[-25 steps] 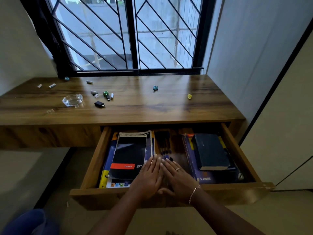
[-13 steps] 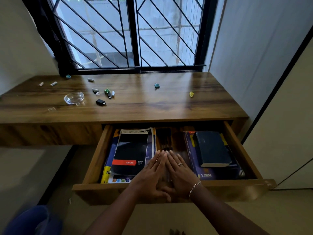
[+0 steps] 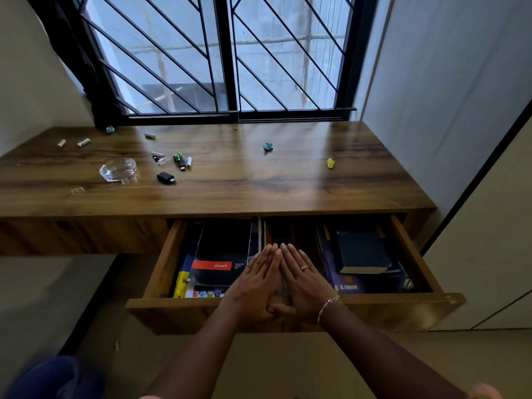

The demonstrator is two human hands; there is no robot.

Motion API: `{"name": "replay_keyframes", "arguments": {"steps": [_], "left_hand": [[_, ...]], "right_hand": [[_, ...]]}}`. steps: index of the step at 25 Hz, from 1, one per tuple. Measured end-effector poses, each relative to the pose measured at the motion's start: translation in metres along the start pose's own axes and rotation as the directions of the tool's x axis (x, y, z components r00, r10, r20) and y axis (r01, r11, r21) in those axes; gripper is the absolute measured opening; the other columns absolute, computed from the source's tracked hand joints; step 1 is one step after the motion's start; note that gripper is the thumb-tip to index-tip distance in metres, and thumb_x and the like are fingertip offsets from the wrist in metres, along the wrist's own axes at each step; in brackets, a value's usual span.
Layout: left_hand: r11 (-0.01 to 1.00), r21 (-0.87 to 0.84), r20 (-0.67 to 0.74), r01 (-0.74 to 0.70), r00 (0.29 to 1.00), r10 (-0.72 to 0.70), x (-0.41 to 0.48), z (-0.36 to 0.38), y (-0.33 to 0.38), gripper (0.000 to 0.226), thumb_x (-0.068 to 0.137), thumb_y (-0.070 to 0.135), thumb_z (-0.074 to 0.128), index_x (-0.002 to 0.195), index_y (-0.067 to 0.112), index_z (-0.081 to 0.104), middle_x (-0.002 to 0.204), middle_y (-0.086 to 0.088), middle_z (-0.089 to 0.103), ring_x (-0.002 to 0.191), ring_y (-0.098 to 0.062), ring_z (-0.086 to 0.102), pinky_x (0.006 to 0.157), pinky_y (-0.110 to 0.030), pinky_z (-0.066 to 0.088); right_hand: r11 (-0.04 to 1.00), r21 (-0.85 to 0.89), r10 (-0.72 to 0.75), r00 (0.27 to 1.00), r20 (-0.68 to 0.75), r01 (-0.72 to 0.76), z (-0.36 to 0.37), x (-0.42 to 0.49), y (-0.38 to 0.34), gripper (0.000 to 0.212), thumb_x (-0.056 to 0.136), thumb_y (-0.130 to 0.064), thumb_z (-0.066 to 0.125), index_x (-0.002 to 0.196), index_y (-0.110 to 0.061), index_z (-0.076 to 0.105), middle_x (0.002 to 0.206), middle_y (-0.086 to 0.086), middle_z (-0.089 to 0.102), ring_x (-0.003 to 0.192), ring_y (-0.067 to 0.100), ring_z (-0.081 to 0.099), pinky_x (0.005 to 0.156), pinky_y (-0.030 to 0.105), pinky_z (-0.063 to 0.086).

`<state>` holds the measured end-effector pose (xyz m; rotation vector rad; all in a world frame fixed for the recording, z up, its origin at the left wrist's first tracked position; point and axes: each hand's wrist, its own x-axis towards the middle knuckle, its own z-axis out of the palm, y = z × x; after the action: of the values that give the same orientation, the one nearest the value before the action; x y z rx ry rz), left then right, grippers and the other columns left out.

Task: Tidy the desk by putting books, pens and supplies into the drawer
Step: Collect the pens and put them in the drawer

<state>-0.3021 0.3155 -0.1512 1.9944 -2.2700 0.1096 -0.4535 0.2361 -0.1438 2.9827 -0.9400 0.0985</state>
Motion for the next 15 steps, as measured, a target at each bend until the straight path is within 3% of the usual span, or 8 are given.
{"name": "replay_keyframes", "arguments": {"steps": [4,7,12,15], "left_hand": [[0.998,-0.067,0.005,0.006,1.0,-0.006,0.026,0.002,-0.019,0.104,0.079,0.067,0.037,0.136,0.021,-0.038,0.153,-0.009,-0.019,0.14,-0.015,-0.025,0.113,-0.032,-0.021],[1.0,-0.018,-0.041,0.025,0.999,-0.025,0.047,0.006,-0.034,0.106,0.077,0.067,0.039,0.143,0.011,-0.023,0.155,-0.013,-0.006,0.142,-0.019,-0.019,0.115,-0.032,-0.01],[0.998,0.034,-0.02,0.056,0.998,-0.055,0.084,0.008,-0.059,0.107,0.074,0.068,0.04,0.147,-0.004,0.009,0.155,-0.02,0.007,0.145,-0.028,-0.003,0.115,-0.038,0.004],[0.994,0.078,-0.002,0.079,0.997,-0.079,0.1,0.01,-0.07,0.11,0.073,0.072,0.038,0.146,-0.004,0.009,0.154,-0.019,0.011,0.144,-0.032,0.005,0.115,-0.042,0.006]], "right_hand": [[1.0,-0.015,-0.024,0.997,-0.07,0.023,0.003,0.031,0.015,0.099,0.081,-0.077,0.011,0.145,-0.002,0.0,0.146,0.019,0.034,0.135,0.032,0.033,0.108,0.038,0.015],[0.999,-0.024,-0.03,0.995,-0.094,0.028,0.005,0.054,0.027,0.1,0.08,-0.077,0.01,0.145,-0.002,-0.005,0.146,0.02,0.034,0.137,0.032,0.031,0.108,0.039,0.017],[0.999,-0.038,-0.027,0.993,-0.116,0.023,0.005,0.093,0.049,0.104,0.079,-0.078,0.012,0.145,0.0,-0.005,0.148,0.023,0.026,0.141,0.031,0.011,0.113,0.04,0.008],[0.999,-0.04,-0.017,0.991,-0.13,0.012,0.005,0.111,0.057,0.107,0.078,-0.079,0.015,0.146,0.003,0.006,0.147,0.021,0.03,0.141,0.031,0.011,0.112,0.044,0.009]]}}
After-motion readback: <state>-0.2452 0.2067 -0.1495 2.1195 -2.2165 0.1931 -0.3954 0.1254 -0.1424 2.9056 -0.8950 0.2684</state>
